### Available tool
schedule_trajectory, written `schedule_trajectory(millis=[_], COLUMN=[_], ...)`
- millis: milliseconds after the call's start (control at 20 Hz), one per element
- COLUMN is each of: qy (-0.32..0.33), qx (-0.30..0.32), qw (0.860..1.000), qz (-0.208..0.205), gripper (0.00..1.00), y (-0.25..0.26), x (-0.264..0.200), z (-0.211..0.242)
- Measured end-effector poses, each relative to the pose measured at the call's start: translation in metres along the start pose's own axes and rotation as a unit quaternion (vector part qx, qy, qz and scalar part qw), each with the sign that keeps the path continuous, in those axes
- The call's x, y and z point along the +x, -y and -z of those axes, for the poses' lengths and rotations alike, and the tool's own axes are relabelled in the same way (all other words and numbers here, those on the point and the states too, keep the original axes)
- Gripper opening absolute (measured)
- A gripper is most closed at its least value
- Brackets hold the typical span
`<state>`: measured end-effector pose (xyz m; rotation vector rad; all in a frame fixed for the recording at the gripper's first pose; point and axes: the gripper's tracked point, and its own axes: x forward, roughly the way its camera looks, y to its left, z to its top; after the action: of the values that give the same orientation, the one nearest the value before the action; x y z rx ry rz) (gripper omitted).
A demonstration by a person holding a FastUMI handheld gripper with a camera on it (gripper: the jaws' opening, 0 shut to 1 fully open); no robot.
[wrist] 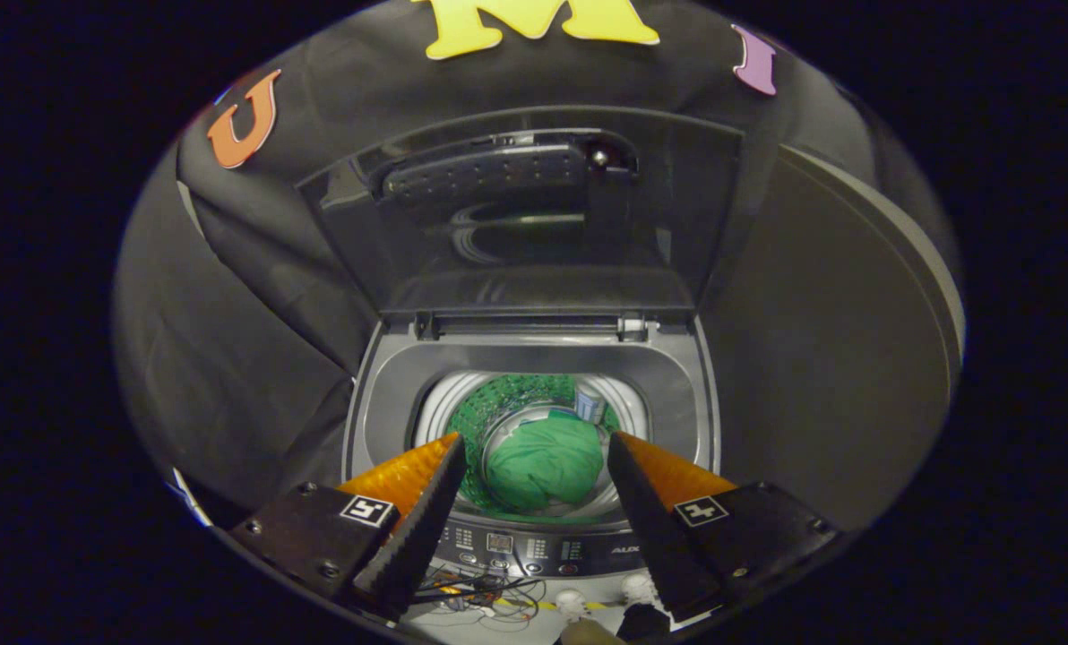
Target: Put the clothes into the washing machine and then close the washing machine lid.
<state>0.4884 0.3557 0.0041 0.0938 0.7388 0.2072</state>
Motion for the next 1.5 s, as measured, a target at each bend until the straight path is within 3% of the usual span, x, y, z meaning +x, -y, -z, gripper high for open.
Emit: schedule_trajectory(millis=[350, 950, 1200, 1500], qy=[0.081, 0.212, 0.226, 0.207], qx=[-0.034, -0.027, -0.022, -0.004], qw=[0.996, 0.977, 0.974, 0.978], qz=[0.004, 0.001, 0.001, 0.005], gripper=[0.99, 0.99, 0.99, 0.99], y=[-0.002, -0.021, -0.026, -0.025], x=[-0.06, -0.172, -0.169, -0.117], z=[-0.039, -0.132, -0.18, -0.226])
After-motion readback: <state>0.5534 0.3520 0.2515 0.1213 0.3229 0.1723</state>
